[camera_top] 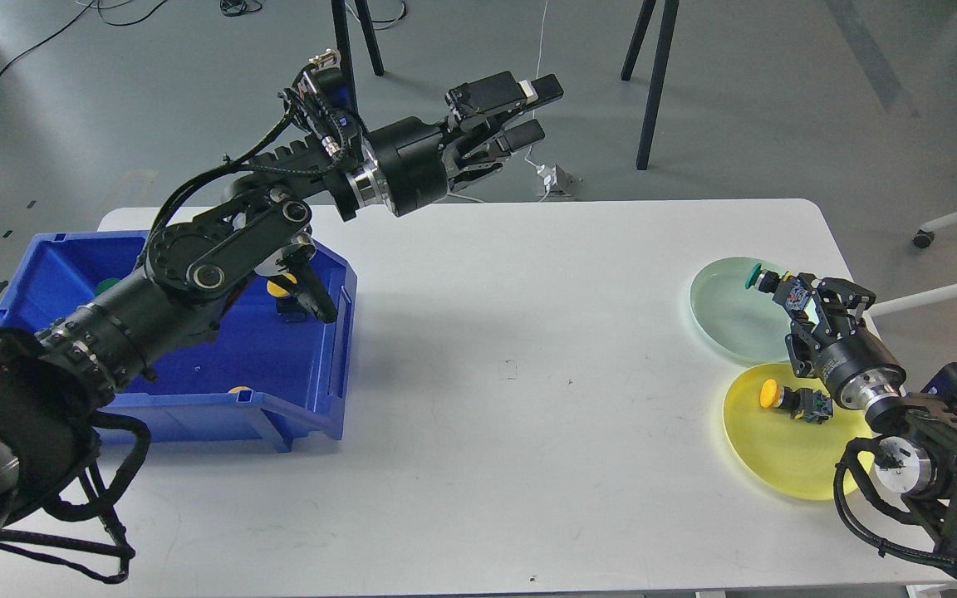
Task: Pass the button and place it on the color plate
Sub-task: 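Lower the green button onto the pale green plate with the right gripper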
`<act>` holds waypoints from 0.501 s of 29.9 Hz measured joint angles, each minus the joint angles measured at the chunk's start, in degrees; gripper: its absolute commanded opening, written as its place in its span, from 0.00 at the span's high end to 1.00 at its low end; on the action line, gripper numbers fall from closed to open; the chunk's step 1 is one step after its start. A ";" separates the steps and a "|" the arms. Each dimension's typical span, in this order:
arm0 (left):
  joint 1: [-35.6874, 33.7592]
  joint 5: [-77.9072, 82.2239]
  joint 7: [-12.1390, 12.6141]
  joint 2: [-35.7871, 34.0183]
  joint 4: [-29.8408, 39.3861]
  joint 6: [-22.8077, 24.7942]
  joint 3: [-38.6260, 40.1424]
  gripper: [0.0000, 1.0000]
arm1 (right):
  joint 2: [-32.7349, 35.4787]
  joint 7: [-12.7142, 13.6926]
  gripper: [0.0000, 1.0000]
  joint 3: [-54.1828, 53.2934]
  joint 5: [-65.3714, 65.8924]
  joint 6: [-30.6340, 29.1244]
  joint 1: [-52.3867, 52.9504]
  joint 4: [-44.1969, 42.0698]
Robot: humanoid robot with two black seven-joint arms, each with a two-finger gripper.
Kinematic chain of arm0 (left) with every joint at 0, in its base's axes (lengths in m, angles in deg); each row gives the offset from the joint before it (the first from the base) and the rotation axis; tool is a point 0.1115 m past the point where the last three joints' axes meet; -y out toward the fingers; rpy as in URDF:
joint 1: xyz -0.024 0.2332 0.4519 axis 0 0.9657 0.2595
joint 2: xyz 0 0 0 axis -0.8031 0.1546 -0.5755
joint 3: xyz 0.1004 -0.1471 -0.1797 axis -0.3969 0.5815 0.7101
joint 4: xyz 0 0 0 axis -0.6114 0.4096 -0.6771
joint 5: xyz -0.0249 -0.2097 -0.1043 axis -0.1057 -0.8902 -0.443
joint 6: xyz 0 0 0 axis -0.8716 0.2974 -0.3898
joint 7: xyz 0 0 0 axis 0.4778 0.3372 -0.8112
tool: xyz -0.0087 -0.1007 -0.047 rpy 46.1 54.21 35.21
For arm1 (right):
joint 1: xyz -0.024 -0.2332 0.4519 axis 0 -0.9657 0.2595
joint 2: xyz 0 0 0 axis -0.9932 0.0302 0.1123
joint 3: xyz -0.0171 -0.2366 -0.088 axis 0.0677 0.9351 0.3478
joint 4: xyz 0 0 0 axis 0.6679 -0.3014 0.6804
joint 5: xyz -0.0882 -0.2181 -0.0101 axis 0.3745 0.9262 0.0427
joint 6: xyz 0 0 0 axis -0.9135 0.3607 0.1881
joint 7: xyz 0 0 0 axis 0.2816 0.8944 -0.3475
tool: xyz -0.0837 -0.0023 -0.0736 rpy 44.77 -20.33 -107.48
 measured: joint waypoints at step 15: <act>0.00 0.00 0.00 0.00 0.00 0.00 0.00 0.23 | -0.05 0.00 0.51 0.00 -0.07 0.00 0.09 0.52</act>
